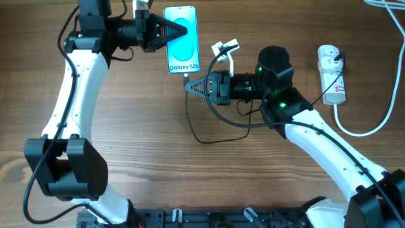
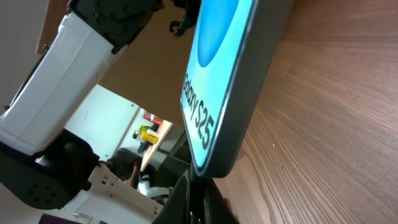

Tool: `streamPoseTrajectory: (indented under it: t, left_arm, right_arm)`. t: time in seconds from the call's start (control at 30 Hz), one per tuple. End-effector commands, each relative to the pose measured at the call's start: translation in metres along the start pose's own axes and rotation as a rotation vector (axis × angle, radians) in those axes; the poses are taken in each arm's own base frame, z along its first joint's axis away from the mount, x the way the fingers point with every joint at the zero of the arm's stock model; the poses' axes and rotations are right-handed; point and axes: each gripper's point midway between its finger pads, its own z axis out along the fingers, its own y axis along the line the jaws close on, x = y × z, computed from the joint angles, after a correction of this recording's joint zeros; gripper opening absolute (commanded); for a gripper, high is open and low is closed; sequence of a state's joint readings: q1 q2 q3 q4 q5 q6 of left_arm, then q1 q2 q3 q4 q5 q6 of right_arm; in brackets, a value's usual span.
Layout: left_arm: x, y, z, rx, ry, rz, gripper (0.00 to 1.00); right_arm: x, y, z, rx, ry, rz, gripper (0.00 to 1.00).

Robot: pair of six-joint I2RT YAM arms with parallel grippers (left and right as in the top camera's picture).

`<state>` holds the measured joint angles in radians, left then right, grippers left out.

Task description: Plug charger to phone and switch on socket

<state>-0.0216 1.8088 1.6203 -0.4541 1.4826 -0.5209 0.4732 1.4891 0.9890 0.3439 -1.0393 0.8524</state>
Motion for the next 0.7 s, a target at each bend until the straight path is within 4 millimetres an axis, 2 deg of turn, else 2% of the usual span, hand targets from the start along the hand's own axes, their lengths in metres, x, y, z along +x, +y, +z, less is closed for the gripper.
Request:
streamPoseTrajectory:
  t: [0.0,0.67]
  left_arm:
    - [0.0025,-0.0159,0.0028,0.020,0.015,0.070,0.04]
    - [0.0084,-0.0207,0.0125,0.043,0.046,0.129,0.04]
  right_arm:
    - [0.0025,-0.0036,0.0003,-0.004,0.014,0.024,0.04]
    - [0.0010,-0.0023,0.0003,-0.008,0.009,0.015,0.04]
